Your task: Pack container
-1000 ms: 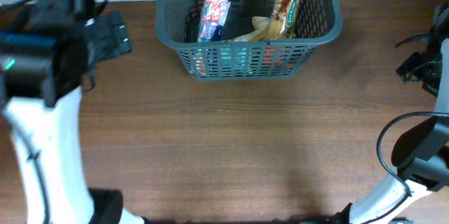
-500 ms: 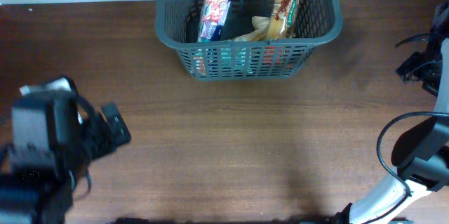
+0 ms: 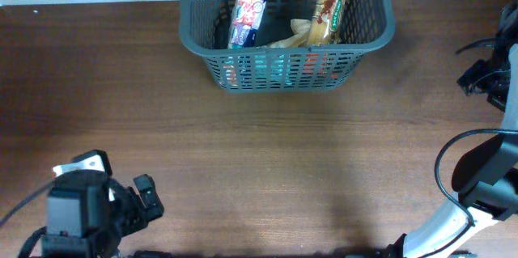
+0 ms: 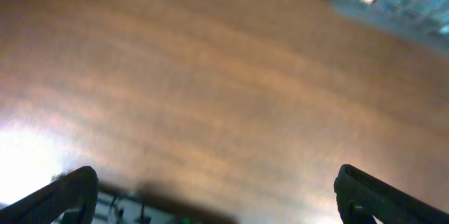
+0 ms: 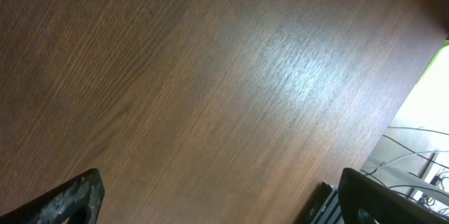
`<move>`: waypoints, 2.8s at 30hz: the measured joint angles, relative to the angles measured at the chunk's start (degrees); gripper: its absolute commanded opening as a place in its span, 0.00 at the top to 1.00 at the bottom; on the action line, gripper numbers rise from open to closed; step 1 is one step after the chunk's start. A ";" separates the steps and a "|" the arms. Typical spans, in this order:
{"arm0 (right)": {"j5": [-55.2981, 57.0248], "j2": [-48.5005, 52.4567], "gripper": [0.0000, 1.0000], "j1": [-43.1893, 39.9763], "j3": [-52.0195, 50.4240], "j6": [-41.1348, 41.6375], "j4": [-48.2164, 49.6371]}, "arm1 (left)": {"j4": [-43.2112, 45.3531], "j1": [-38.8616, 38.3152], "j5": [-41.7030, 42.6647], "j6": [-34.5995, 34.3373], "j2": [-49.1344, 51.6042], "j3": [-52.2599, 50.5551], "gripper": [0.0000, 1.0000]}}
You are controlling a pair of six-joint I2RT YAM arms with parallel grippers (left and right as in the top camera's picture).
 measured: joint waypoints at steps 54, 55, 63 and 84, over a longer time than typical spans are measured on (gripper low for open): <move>0.02 0.00 0.01 0.00 0.00 -0.04 0.02 | 71.56 3.54 13.11 23.52 -34.18 -54.10 0.01; 0.02 0.00 0.01 0.00 0.00 0.00 0.00 | 72.30 4.04 13.11 23.52 -34.91 -55.17 0.01; 0.00 0.00 0.01 0.00 0.00 -0.07 0.00 | 77.85 4.94 14.45 24.96 -40.63 -61.29 0.01; 0.02 0.00 0.01 0.00 0.00 -0.04 0.00 | 83.10 4.94 17.18 31.45 -41.75 -71.63 0.01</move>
